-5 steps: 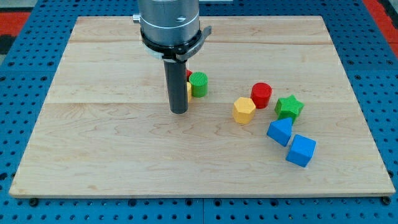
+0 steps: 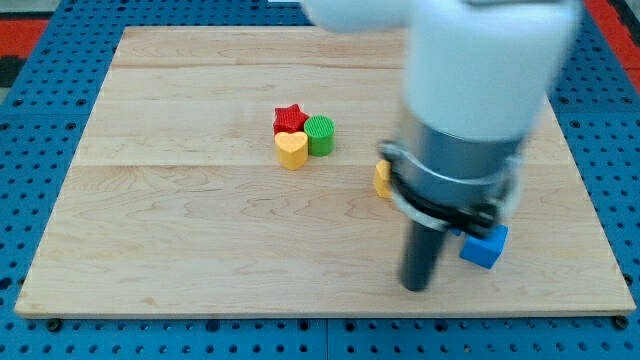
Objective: Move blue cube along with blue triangle towards center
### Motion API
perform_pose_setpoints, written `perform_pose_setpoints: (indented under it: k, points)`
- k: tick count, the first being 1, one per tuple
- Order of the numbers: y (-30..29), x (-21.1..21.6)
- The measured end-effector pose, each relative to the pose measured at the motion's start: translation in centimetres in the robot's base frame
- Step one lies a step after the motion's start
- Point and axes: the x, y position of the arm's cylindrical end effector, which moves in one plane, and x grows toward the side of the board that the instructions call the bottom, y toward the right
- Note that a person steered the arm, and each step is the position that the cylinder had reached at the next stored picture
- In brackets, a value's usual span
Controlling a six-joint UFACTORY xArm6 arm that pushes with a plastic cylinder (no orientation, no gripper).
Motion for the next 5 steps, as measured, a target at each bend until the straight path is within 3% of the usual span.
perform_pose_setpoints:
  k: [1, 2, 5]
  points:
    - [8.9, 0.6]
    - [13.3, 0.0]
    - [3.2, -4.3]
